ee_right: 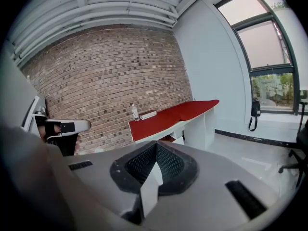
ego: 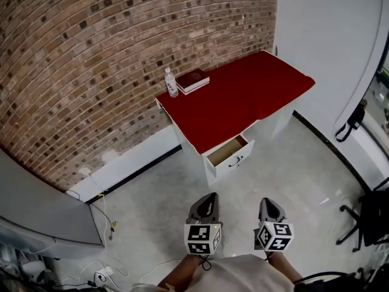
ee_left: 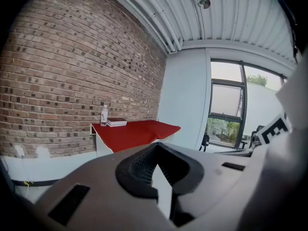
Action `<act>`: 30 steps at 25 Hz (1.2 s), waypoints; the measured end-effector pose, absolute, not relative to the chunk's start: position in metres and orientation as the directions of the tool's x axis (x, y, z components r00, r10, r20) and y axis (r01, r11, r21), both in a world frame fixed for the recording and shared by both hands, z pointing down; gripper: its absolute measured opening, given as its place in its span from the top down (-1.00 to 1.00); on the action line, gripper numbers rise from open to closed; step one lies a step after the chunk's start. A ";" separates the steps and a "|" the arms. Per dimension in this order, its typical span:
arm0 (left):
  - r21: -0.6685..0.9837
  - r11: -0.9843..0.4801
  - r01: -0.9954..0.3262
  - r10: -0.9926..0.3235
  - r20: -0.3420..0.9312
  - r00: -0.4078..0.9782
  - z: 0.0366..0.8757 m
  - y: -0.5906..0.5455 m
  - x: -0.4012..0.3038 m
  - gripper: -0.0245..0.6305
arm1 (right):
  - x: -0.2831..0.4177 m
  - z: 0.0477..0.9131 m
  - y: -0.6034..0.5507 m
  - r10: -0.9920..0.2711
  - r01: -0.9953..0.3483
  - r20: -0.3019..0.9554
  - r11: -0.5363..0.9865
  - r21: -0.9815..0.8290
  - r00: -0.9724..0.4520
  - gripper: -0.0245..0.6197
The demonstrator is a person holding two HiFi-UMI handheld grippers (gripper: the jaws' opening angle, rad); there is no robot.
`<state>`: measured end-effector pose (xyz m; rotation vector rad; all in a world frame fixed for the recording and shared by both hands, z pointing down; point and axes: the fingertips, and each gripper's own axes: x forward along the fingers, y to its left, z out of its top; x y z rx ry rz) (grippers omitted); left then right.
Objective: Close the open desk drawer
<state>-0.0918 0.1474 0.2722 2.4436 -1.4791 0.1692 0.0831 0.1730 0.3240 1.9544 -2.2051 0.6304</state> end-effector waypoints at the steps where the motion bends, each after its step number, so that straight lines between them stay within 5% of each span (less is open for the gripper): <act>1: 0.177 -0.439 -0.881 -0.850 0.237 0.471 0.270 0.138 -0.091 0.93 | 0.083 0.321 0.162 -0.920 -0.973 0.361 0.079 -0.217 -0.155 0.93; 30: 0.224 -0.494 -0.840 -0.787 0.296 0.542 0.299 -0.052 -0.073 0.93 | 0.077 0.321 -0.021 -0.915 -0.978 0.379 0.070 -0.197 -0.142 0.93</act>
